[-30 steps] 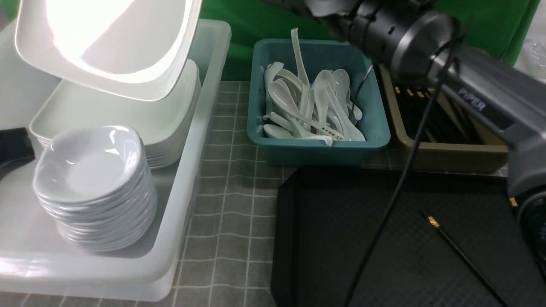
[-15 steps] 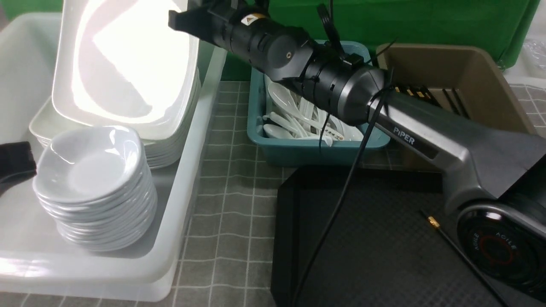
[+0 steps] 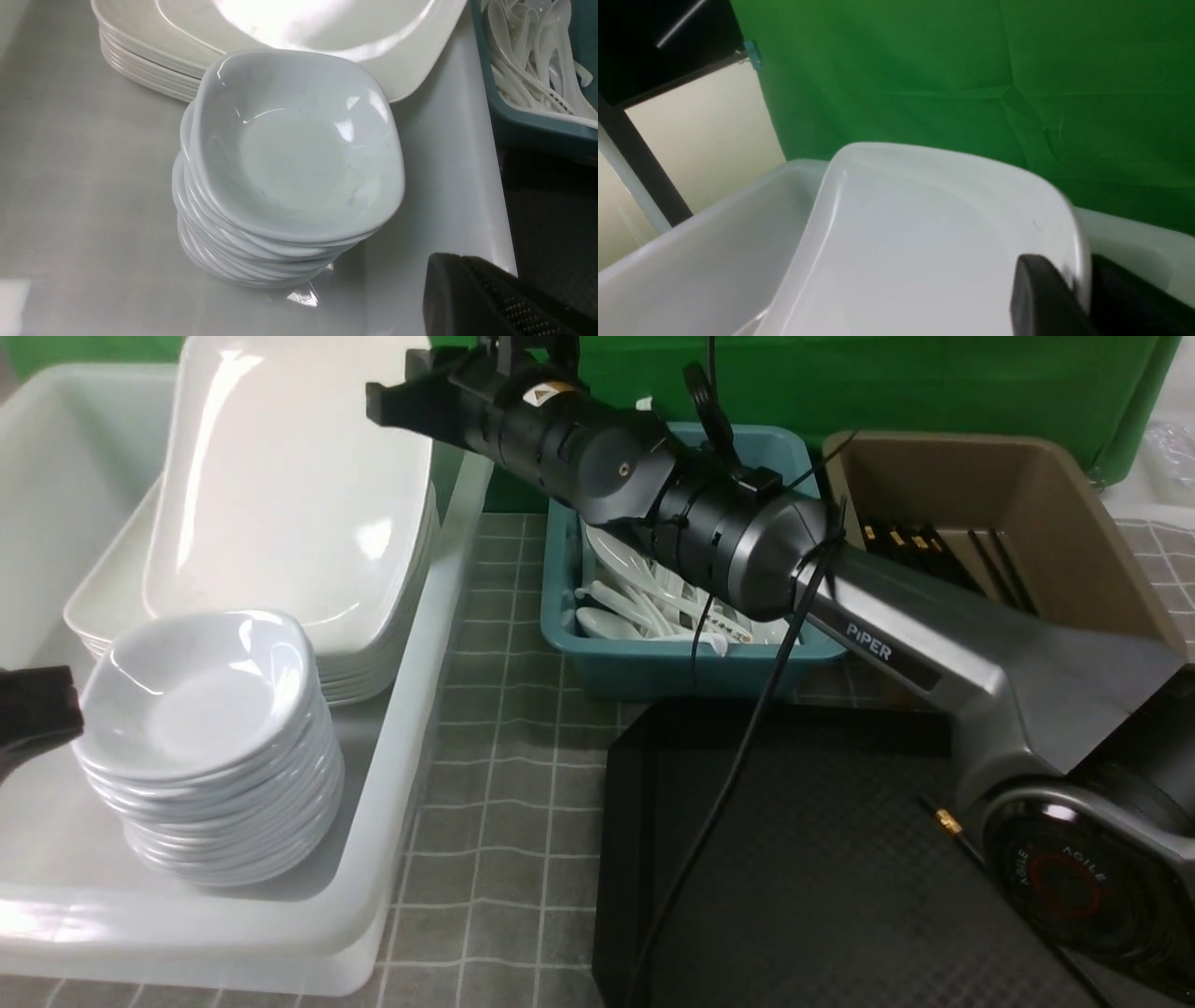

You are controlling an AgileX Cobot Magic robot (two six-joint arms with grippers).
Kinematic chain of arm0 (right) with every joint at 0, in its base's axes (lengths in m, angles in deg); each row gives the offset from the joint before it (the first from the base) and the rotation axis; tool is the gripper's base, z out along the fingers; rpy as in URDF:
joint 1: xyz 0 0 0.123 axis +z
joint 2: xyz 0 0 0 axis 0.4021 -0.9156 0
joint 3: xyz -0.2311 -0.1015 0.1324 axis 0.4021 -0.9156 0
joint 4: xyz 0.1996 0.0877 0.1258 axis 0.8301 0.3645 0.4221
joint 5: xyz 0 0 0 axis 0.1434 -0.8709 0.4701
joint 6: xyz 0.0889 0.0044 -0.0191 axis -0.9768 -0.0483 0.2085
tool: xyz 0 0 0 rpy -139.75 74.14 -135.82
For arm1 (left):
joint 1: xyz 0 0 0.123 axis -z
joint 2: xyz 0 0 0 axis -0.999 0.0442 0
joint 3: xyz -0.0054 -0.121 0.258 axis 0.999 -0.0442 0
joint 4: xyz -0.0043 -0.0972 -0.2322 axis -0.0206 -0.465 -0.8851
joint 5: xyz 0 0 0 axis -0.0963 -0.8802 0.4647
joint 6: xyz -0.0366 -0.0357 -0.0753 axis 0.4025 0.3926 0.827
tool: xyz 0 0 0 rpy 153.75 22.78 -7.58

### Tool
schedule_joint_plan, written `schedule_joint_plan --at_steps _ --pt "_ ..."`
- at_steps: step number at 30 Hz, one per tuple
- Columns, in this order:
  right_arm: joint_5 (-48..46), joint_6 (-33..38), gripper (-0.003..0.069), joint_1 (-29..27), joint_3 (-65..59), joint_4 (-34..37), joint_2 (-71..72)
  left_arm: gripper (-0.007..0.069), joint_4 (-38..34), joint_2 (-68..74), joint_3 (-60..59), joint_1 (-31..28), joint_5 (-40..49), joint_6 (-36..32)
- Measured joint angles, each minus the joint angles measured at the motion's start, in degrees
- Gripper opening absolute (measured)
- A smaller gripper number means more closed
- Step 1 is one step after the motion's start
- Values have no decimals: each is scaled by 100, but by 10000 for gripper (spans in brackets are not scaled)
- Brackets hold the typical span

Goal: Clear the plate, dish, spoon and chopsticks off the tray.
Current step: Use the right arm to put the plate into the large storage box on the left

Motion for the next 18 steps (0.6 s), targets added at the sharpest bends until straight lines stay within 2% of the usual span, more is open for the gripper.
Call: schedule_joint_plan --at_steps 7,18 --pt "0 502 264 0 3 0 -98 6 0 0 0 0 0 -53" --pt "-153 867 276 6 3 -16 -102 6 0 0 0 0 22 -162"
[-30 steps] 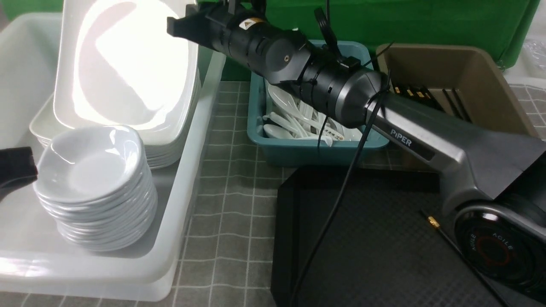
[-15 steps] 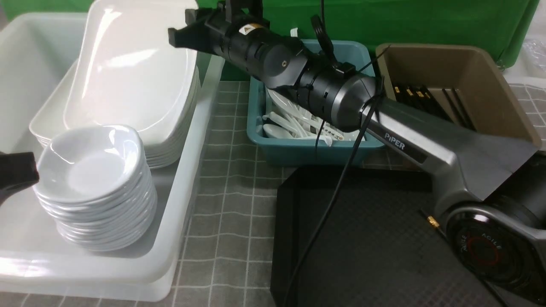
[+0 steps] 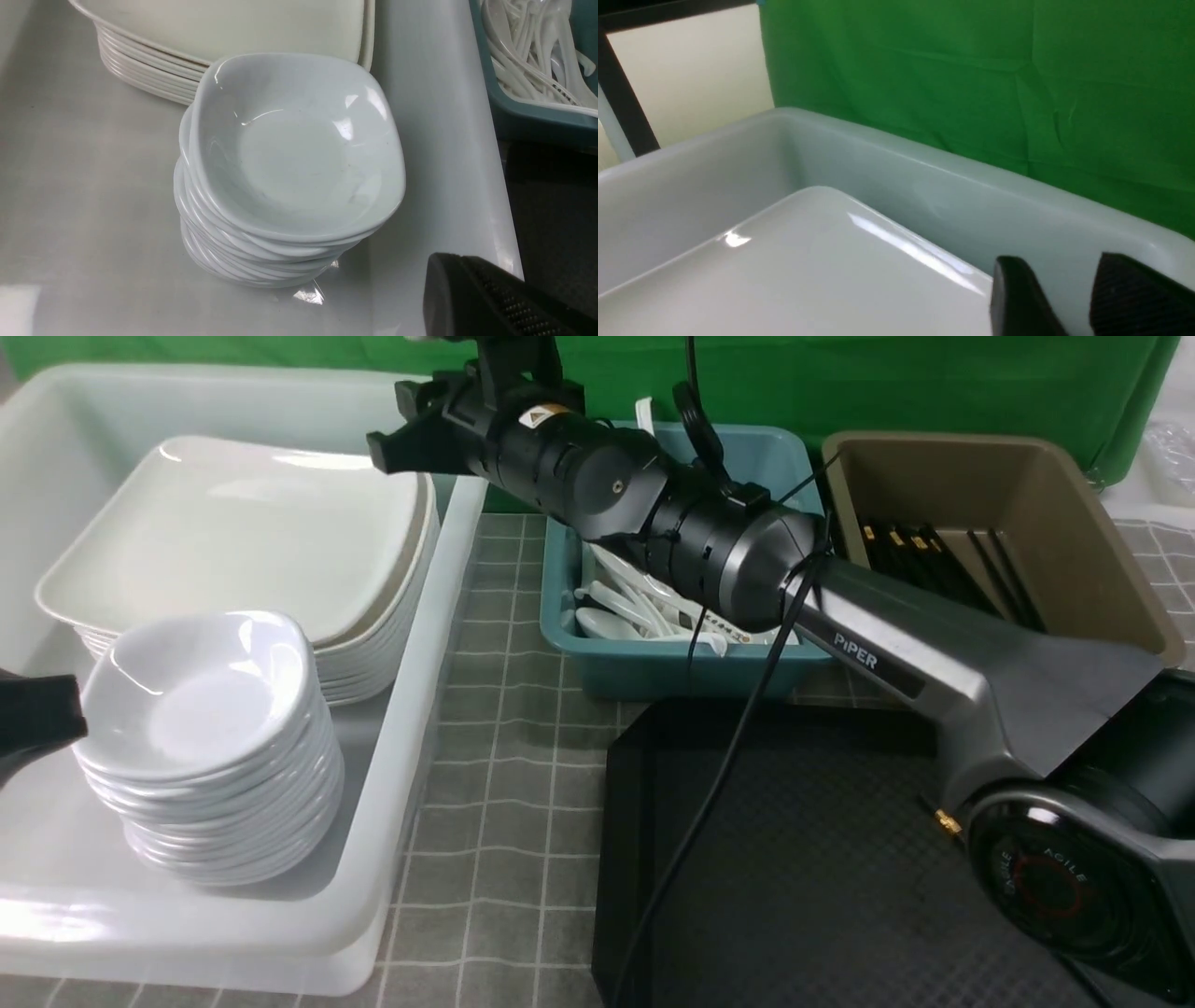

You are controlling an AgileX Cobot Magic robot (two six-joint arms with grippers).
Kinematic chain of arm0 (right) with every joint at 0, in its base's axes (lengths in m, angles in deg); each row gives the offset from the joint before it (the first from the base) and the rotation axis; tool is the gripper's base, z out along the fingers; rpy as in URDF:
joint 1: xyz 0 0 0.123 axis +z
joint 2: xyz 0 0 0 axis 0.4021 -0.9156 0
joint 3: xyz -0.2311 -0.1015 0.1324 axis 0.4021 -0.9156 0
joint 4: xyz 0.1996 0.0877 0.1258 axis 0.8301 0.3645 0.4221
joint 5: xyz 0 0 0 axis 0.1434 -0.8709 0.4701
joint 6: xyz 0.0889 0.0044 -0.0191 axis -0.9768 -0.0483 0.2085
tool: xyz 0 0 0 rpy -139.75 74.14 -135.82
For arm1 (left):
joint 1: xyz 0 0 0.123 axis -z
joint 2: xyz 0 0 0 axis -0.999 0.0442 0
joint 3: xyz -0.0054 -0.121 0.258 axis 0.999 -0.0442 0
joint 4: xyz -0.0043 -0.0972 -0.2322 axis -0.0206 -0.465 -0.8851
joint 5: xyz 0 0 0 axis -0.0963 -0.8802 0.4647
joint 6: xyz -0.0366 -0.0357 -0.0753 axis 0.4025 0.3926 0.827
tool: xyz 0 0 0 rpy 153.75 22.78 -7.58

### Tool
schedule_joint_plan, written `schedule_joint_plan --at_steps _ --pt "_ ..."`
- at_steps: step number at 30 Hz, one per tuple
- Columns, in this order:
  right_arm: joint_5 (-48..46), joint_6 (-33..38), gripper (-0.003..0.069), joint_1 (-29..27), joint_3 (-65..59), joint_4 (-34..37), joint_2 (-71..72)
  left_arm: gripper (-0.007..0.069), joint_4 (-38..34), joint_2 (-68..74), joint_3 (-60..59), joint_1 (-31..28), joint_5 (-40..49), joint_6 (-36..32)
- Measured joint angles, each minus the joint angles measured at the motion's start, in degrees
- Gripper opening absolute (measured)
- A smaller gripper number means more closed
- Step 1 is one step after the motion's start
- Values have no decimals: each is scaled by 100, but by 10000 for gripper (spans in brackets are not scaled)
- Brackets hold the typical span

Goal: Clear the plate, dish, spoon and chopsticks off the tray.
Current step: Use the right arm to put the plate into the large storage box on the left, then use the right arm to grab a chopstick from the plate

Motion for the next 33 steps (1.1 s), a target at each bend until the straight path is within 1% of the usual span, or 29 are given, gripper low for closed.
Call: schedule_joint_plan --at_steps 3,5,8,9,10,11,12,13,14,15,16,18,19,20,21,22,23,25,26,27,28,29,30,31,32,33 --pt "-63 57 274 0 0 -6 19 6 0 0 0 0 5 -23" --pt "-265 236 251 -12 0 -6 78 6 0 0 0 0 27 -23" --pt "-1080 429 155 -106 0 0 351 6 0 0 0 0 73 -23" --pt "-1835 386 82 -243 0 -17 614 6 13 0 0 0 111 -23" --pt "-1938 323 76 -288 0 -47 652 6 13 0 0 0 111 -23" --pt "-2541 79 53 -416 0 -185 906 6 22 0 0 0 125 -23" --pt "-3017 -306 42 -560 0 -441 1134 6 20 0 0 0 131 -16" --pt "-3576 -870 35 -754 4 -912 1415 6 20 24 0 0 137 1" --pt "-3671 -968 35 -820 7 -1005 1459 6 20 30 0 0 143 10" --pt "-4576 -1780 30 -1090 20 -1963 1860 6 3 88 6 0 149 30" --pt "-5141 -2224 29 -1292 25 -2601 2095 6 -22 149 13 0 149 38" --pt "-6366 -2723 29 -1641 24 -3382 2416 6 -152 360 23 0 144 -12" --pt "-7049 -2895 29 -1856 -6 -3612 2561 6 -314 510 30 0 119 -156" --pt "-7315 -2985 30 -2060 -151 -3704 2745 6 -526 678 37 0 70 -406" --pt "-7437 -3006 31 -2180 -264 -3739 2850 6 -751 767 50 0 28 -558" --pt "-7461 -3011 31 -2180 -307 -3752 2887 6 -813 830 56 0 13 -670" --pt "-7478 -3061 31 -2351 -678 -3842 3154 6 -1297 1032 97 0 -32 -1021" --pt "-7478 -3140 31 -2561 -1293 -3890 3536 6 -1963 1356 222 24 -16 -1671" --pt "-7478 -3144 32 -2583 -1449 -3890 3624 6 -2094 1424 259 31 -3 -1823" --pt "-7472 -3155 35 -2722 -1971 -3895 3886 6 -2412 1616 391 134 41 -2208" --pt "-7472 -3161 39 -2802 -2441 -3895 4086 6 -2579 1793 545 269 68 -2436" --pt "-7461 -3161 51 -2914 -2931 -3895 4272 6 -2615 1900 660 453 62 -2488" --pt "-7423 -3155 81 -3024 -3739 -3901 4511 6 -2549 2109 900 786 13 -2501" --pt "-7336 -3155 109 -3089 -4243 -3926 4613 6 -2426 2243 1048 1072 -34 -2433" --pt "-7213 -3155 129 -3128 -4631 -3940 4666 6 -2296 2354 1162 1321 -83 -2353" --pt "-7214 -3155 137 -3136 -4726 -3941 4666 6 -2296 2355 1162 1384 -83 -2353"
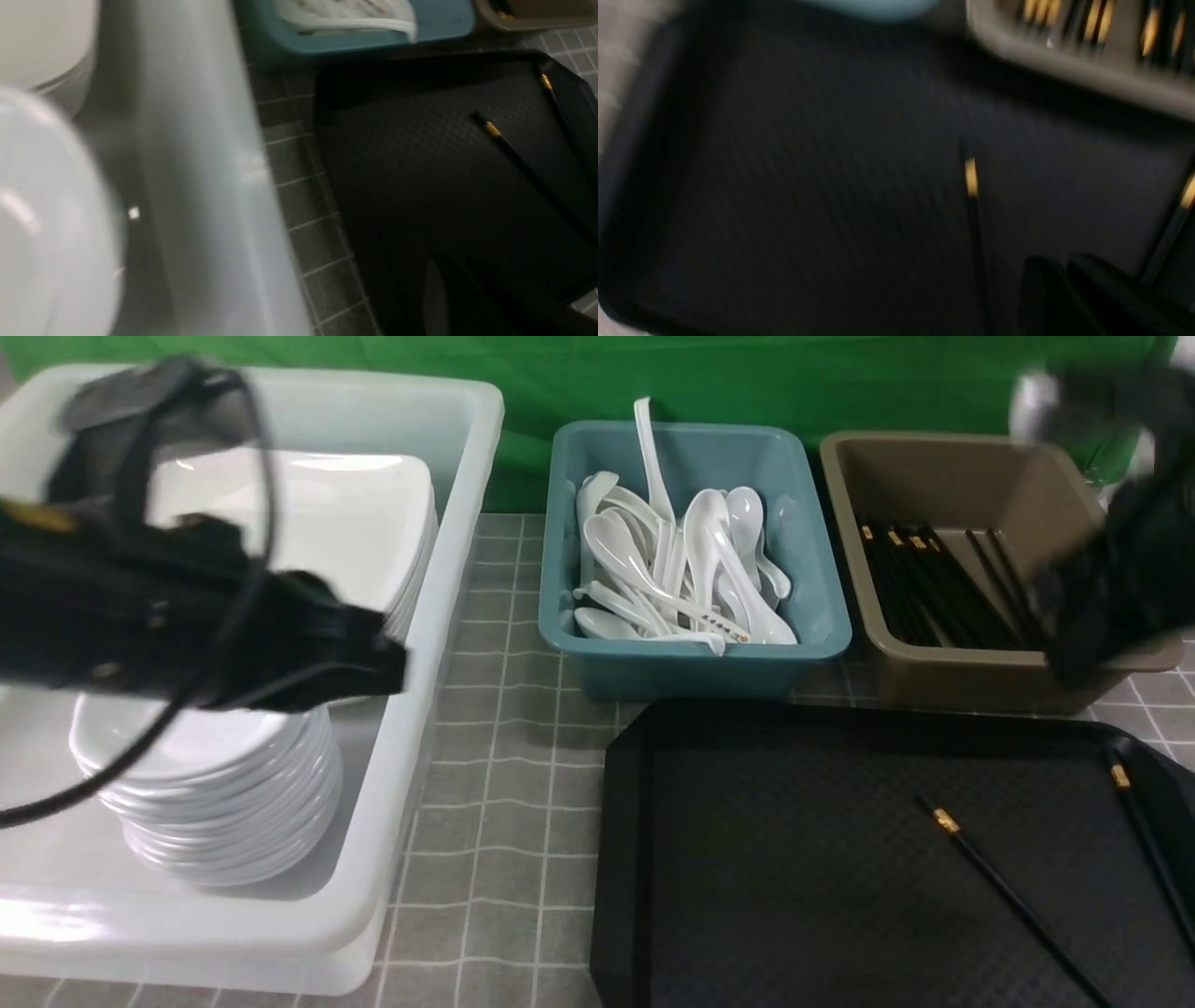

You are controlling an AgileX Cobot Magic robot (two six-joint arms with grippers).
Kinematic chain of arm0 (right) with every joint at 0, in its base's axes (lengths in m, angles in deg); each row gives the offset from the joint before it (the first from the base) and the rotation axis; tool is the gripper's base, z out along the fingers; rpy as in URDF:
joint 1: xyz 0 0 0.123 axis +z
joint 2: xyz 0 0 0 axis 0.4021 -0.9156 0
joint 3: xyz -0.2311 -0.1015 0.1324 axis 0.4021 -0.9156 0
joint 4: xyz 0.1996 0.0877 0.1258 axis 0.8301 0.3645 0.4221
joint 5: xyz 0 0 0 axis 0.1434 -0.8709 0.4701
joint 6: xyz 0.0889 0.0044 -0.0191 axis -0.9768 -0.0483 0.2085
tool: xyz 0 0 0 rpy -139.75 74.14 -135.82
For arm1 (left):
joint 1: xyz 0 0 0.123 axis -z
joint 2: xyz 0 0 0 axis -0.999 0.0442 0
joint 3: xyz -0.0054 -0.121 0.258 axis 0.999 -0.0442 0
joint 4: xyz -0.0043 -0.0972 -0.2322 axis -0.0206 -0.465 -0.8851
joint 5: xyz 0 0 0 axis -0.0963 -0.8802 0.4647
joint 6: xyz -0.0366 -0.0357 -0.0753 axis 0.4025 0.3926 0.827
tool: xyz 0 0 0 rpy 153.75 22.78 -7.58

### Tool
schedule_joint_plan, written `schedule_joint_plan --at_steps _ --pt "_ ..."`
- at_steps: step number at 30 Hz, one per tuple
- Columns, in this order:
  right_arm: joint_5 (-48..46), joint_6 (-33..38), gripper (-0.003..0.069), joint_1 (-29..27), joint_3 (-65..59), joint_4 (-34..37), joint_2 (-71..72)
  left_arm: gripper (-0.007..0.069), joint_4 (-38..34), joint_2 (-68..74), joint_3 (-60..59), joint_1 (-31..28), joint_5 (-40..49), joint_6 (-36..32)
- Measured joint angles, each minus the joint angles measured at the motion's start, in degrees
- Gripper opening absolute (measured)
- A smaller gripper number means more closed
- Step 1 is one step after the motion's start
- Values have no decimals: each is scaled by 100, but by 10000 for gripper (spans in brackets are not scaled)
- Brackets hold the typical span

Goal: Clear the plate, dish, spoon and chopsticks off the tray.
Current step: Use the right arm to grab a chopstick from the plate, then use the right arm to put a chopstick into the small storage box on the right

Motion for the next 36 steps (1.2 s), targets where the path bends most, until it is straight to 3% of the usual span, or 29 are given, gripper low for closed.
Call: schedule_joint_plan --at_steps 4,7,12,15,18,20,25,30,36 --pt "1233 2 350 -9 -1735 -73 24 6 732 686 464 1379 -66 664" --pt "1954 7 401 70 -2408 -212 -5 6 872 996 524 1800 -106 897" --pt "2845 1 419 102 -2977 -386 -407 6 1010 1413 532 2041 -176 993" --pt "2904 20 369 102 -2959 -480 -602 6 1072 1466 532 2041 -208 1005" --pt "2910 64 158 122 -2932 -510 -637 6 1173 1454 532 2041 -214 1010" --pt "2903 84 76 183 -2924 -536 -594 6 1220 1455 532 2041 -214 1010" --pt "2604 113 69 409 -2934 -517 -240 6 1265 1455 532 2041 -249 991" --pt "2377 140 69 552 -2378 -471 756 6 1296 1455 532 2041 -1226 711" --pt "4064 167 69 171 -1076 -465 984 6 1282 1455 532 2041 -2985 -105"
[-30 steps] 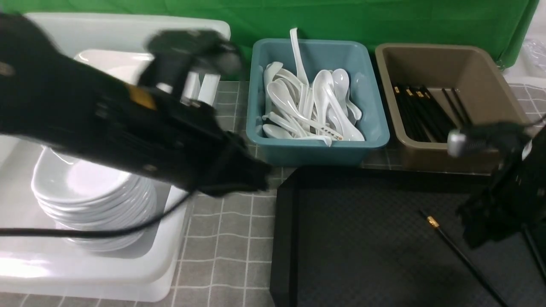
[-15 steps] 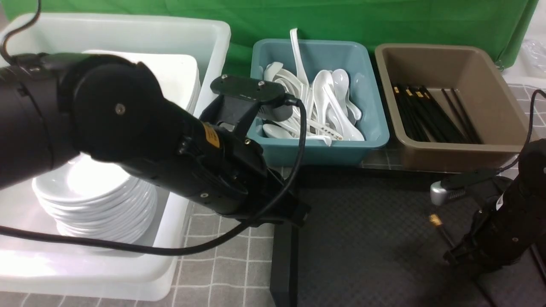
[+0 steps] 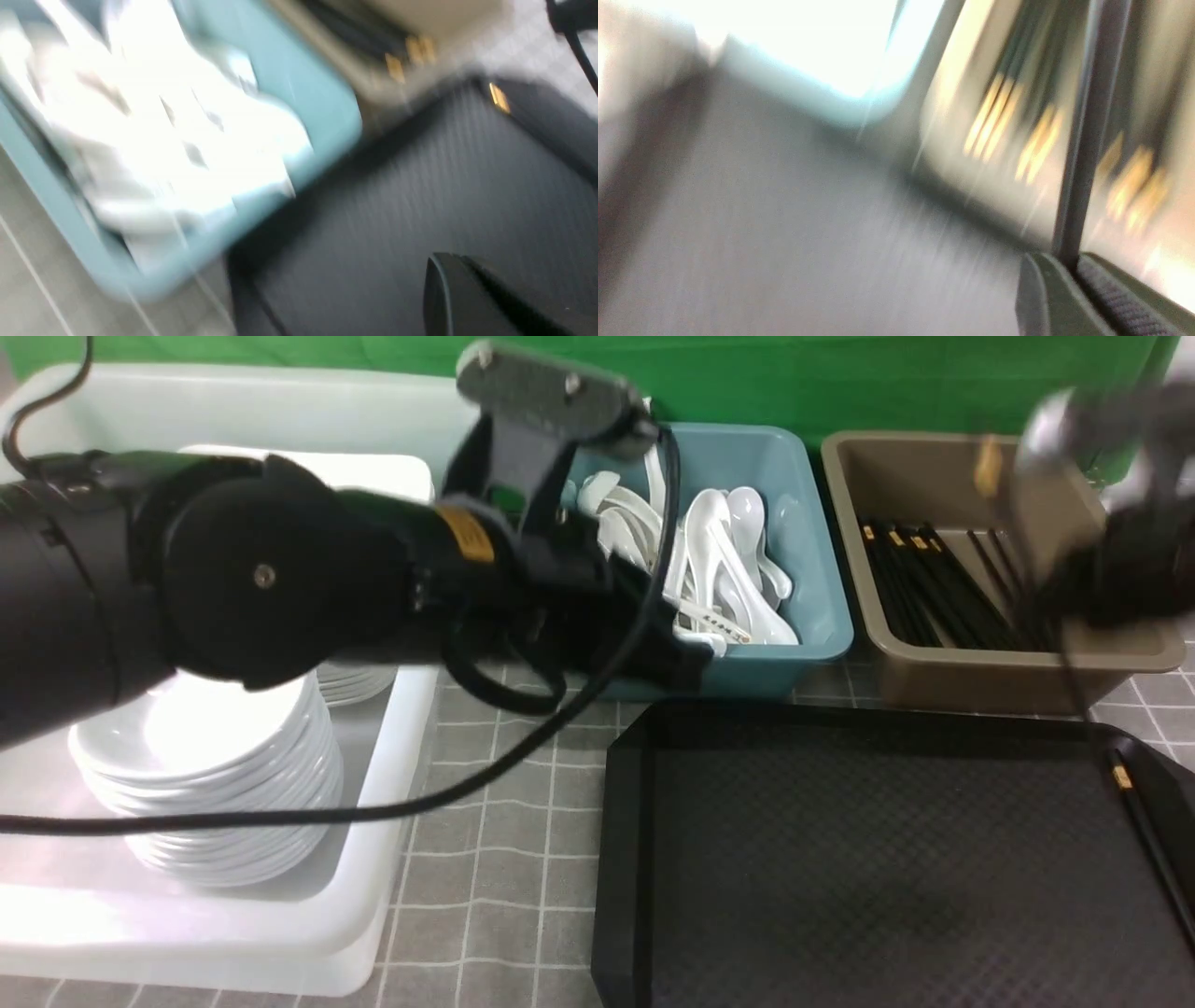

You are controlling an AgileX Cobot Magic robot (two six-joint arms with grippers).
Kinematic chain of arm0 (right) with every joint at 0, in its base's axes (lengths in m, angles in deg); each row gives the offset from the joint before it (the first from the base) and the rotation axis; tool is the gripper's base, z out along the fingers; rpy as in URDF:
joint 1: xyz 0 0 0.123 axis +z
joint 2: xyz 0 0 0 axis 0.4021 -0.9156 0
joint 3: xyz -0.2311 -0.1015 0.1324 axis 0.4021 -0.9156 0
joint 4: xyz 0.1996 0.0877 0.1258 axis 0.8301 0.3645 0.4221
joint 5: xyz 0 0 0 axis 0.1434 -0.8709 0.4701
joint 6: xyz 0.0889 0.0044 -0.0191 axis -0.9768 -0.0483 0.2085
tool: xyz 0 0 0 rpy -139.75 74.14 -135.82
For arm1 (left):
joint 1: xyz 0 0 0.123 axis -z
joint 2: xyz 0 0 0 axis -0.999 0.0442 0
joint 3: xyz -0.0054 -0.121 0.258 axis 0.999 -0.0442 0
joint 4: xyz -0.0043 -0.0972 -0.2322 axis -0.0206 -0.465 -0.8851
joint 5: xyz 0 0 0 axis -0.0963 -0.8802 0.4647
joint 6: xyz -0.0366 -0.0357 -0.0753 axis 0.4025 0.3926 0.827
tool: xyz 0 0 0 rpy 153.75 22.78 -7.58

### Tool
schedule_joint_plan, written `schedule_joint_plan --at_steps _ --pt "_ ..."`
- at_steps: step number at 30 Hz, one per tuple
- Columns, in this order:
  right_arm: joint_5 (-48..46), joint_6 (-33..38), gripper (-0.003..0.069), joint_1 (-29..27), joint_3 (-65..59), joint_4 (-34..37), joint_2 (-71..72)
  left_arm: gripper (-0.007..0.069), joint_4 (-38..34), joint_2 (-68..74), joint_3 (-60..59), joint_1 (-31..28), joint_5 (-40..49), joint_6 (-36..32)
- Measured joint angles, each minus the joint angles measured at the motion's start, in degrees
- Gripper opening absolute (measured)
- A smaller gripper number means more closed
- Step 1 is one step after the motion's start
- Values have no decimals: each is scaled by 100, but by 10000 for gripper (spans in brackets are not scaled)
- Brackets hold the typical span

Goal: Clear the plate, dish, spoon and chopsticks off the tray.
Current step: Use the right arm to put a chopstick into the small storage box on the right, then use the right arm to grab a chopstick from the plate

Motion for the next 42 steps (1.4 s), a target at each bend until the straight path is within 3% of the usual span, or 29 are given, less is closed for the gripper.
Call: schedule_joint_plan --at_steps 6,11,12,13,14,15,18,20,22,23,25,28,31,37,42 --pt "1646 -321 69 -445 911 0 -1191 6 0 0 0 0 -1031 -266" --pt "1837 -535 122 -598 1348 0 -2238 6 0 5 0 0 -954 -273" --pt "1787 -602 195 -609 1470 0 -2467 6 0 11 0 0 -833 -280" --pt "1787 -602 195 -609 1483 0 -2483 6 0 11 0 0 -818 -275" --pt "1564 -619 311 -609 1568 0 -2564 6 0 11 0 0 -659 -217" --pt "1528 -619 323 -609 1576 0 -2564 6 0 11 0 0 -645 -204" --pt "377 -603 449 -609 1733 -11 -2298 6 0 11 0 0 -499 -76" --pt "-620 -596 423 -609 1776 -61 -1979 6 0 11 0 0 -378 -58" --pt "-1886 -494 287 -615 1707 -155 -1541 6 0 11 0 0 -220 0" --pt "-1978 -483 274 -615 1687 -155 -1502 6 0 11 0 0 -190 10" --pt "-2681 -463 144 -675 1311 -207 -1166 6 0 11 0 0 -67 44" --pt "-2941 -497 52 -876 499 -244 -1053 6 -5 11 0 0 105 55" --pt "-2621 -497 82 -1107 -247 -276 -1129 6 -16 11 0 0 279 55" --pt "-1810 -637 295 -1536 -1056 -300 -1311 6 -21 11 0 0 596 58" --pt "-1601 -607 325 -1547 -1076 -295 -1471 6 -21 11 0 0 616 58"
